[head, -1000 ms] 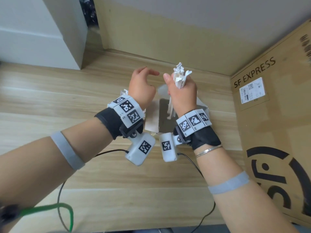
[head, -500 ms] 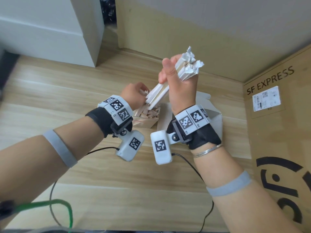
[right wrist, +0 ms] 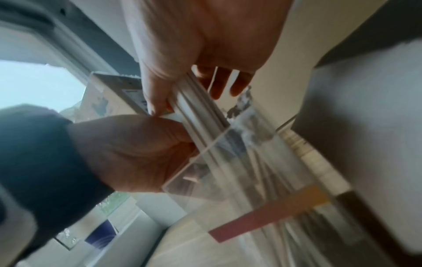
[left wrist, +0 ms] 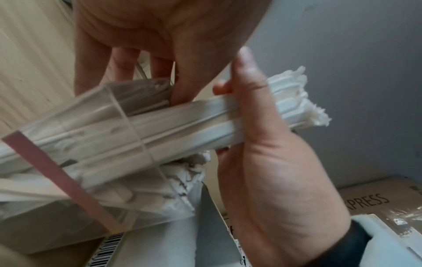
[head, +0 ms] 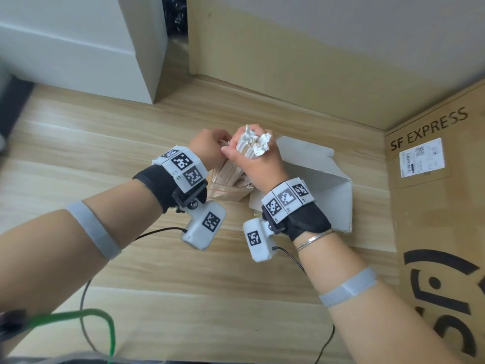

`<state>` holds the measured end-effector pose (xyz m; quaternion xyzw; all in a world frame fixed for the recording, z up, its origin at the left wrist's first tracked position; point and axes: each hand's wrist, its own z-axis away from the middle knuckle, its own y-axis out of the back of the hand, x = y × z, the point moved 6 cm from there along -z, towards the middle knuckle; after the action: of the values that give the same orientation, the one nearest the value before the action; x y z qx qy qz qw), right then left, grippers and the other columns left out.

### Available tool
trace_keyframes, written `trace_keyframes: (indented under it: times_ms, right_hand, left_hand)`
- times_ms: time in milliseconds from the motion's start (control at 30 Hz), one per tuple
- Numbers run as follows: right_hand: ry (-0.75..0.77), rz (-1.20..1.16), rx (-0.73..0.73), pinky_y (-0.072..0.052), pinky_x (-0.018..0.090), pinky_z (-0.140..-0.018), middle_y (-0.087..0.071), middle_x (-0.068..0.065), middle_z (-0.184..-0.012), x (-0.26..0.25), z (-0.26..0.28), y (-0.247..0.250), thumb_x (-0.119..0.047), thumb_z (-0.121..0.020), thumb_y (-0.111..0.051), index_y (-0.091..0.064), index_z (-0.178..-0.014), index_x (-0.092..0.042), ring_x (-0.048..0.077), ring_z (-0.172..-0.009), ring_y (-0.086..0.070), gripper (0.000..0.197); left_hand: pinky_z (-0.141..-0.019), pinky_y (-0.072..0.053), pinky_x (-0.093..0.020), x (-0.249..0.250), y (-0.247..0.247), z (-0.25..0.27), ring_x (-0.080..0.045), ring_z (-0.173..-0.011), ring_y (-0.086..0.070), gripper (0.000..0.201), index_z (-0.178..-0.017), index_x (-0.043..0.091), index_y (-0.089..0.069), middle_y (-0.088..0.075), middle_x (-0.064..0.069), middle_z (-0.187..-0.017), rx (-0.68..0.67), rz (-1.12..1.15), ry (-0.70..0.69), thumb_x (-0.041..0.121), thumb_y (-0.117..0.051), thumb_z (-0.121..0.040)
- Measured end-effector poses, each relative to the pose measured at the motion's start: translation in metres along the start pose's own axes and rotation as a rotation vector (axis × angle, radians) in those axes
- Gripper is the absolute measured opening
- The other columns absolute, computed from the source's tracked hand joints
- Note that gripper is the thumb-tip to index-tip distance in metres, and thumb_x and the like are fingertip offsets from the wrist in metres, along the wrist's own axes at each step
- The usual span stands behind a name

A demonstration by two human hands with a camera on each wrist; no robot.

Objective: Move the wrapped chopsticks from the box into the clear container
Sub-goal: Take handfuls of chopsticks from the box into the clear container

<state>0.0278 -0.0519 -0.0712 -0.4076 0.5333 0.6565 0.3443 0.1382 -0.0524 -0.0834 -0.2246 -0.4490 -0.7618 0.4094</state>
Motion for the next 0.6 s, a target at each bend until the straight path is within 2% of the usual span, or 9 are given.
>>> trace_keyframes:
  times_ms: [33, 100, 200, 267, 367, 433, 500, 533, 600]
  right_hand:
    - [-0.038, 0.077, -0.004, -0.040, 0.030, -0.089, -0.067, 0.000, -0.094, 0.007, -0.001, 0.000, -0.037, -0.065, -0.075, -0.052, -0.086, -0.030, 0.020, -0.107, -0.047, 0.032]
    - [-0.144, 0.184, -0.023, -0.037, 0.026, -0.093, -0.060, 0.002, -0.110, 0.017, 0.001, 0.002, -0.045, -0.058, -0.076, -0.050, -0.095, -0.028, 0.014, -0.110, -0.036, 0.048]
    - [-0.221, 0.212, -0.092, -0.039, 0.026, -0.092, -0.040, -0.003, -0.107, 0.016, 0.007, 0.005, -0.036, -0.059, -0.082, -0.050, -0.099, -0.024, 0.015, -0.108, -0.036, 0.052]
    - [-0.095, 0.262, -0.143, -0.040, 0.022, -0.086, -0.038, -0.005, -0.096, 0.006, 0.007, 0.005, -0.029, -0.062, -0.081, -0.056, -0.093, -0.021, 0.016, -0.102, -0.043, 0.041]
    - [0.113, 0.296, -0.110, -0.040, 0.012, -0.070, -0.044, -0.003, -0.088, -0.014, 0.006, 0.010, -0.019, -0.070, -0.075, -0.069, -0.086, -0.018, 0.013, -0.078, -0.052, 0.016]
    - [0.188, 0.304, -0.078, -0.039, 0.013, -0.065, -0.049, -0.004, -0.080, -0.021, 0.006, 0.014, -0.018, -0.072, -0.073, -0.069, -0.083, -0.019, 0.008, -0.069, -0.051, 0.012]
    - [0.241, 0.324, -0.093, -0.039, 0.011, -0.066, -0.050, -0.011, -0.076, -0.025, 0.007, 0.012, -0.019, -0.073, -0.074, -0.069, -0.080, -0.017, -0.002, -0.066, -0.048, 0.009]
    - [0.247, 0.346, -0.110, -0.041, 0.014, -0.068, -0.051, -0.012, -0.076, -0.023, 0.008, 0.009, -0.020, -0.073, -0.074, -0.069, -0.079, -0.017, -0.001, -0.068, -0.050, 0.008]
    - [0.241, 0.412, -0.131, -0.048, 0.028, -0.075, -0.059, -0.006, -0.082, -0.019, 0.008, 0.005, -0.019, -0.076, -0.072, -0.071, -0.082, -0.016, 0.011, -0.078, -0.058, 0.007]
  left_hand:
    - [-0.075, -0.050, -0.036, -0.002, 0.000, 0.000, -0.028, -0.087, -0.060, 0.030, -0.113, 0.007, -0.062, -0.066, -0.018, -0.114, -0.007, 0.034, 0.017, 0.000, -0.046, -0.088]
    - [-0.081, -0.055, -0.039, -0.005, 0.000, 0.000, -0.028, -0.084, -0.060, 0.026, -0.110, 0.009, -0.064, -0.067, -0.019, -0.112, -0.010, 0.115, 0.058, 0.004, -0.051, -0.088]
    - [-0.089, -0.054, -0.050, -0.008, 0.000, 0.003, -0.035, -0.099, -0.066, 0.022, -0.108, 0.010, -0.065, -0.068, -0.018, -0.107, -0.031, 0.204, 0.126, 0.013, -0.055, -0.088]
    - [-0.090, -0.054, -0.049, -0.010, 0.001, 0.003, -0.035, -0.103, -0.065, 0.025, -0.111, 0.011, -0.064, -0.067, -0.018, -0.109, -0.039, 0.228, 0.150, 0.014, -0.055, -0.089]
    - [-0.091, -0.054, -0.047, -0.012, 0.001, 0.002, -0.027, -0.091, -0.062, 0.029, -0.115, 0.010, -0.062, -0.063, -0.011, -0.101, -0.041, 0.229, 0.132, 0.017, -0.056, -0.087]
    - [-0.090, -0.055, -0.045, -0.012, 0.000, 0.002, -0.025, -0.087, -0.060, 0.029, -0.115, 0.011, -0.061, -0.063, -0.012, -0.102, -0.039, 0.217, 0.125, 0.017, -0.055, -0.088]
    - [-0.089, -0.055, -0.045, -0.010, 0.001, 0.003, -0.026, -0.088, -0.061, 0.027, -0.114, 0.011, -0.062, -0.065, -0.015, -0.111, -0.042, 0.209, 0.127, 0.015, -0.055, -0.088]
    - [-0.089, -0.055, -0.045, -0.010, 0.001, 0.004, -0.027, -0.091, -0.062, 0.027, -0.114, 0.012, -0.062, -0.065, -0.015, -0.115, -0.049, 0.211, 0.136, 0.013, -0.055, -0.088]
    - [-0.090, -0.055, -0.044, -0.011, 0.001, 0.004, -0.029, -0.099, -0.064, 0.027, -0.113, 0.014, -0.062, -0.065, -0.013, -0.117, -0.065, 0.226, 0.163, 0.012, -0.056, -0.087]
